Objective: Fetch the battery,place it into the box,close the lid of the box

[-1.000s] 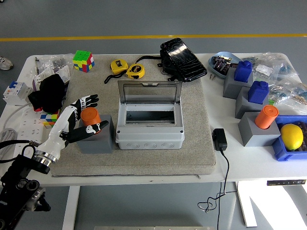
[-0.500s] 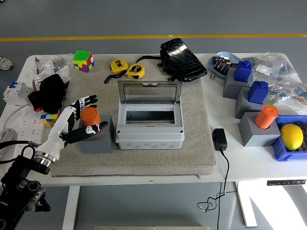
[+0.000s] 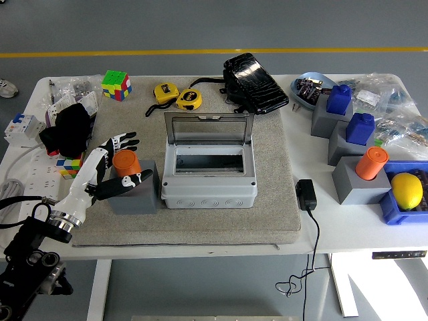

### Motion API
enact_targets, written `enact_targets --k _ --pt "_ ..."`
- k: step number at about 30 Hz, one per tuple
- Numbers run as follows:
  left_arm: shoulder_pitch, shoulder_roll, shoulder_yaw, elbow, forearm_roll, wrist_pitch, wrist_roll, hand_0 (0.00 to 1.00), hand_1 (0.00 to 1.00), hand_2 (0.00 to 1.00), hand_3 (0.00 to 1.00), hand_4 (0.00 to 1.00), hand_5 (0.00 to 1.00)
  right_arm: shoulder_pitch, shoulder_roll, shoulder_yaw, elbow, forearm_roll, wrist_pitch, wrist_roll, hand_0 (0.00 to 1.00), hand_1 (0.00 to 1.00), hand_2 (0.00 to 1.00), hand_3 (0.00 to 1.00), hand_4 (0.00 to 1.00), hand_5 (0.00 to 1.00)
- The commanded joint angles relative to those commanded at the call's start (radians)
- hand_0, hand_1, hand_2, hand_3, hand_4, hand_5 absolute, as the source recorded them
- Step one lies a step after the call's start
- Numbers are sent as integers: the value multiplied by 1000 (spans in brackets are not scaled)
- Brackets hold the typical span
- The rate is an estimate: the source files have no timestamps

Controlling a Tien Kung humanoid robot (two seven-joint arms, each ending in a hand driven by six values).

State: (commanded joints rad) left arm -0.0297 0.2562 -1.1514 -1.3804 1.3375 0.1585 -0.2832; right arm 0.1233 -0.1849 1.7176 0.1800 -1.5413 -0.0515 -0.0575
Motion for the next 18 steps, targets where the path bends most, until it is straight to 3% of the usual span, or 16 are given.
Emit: enact_targets --k 18 --pt "0 -3 8 9 -7 3 -4 661 778 800 815 998 244 1 1 -1 0 2 -1 0 849 819 791 817 998 998"
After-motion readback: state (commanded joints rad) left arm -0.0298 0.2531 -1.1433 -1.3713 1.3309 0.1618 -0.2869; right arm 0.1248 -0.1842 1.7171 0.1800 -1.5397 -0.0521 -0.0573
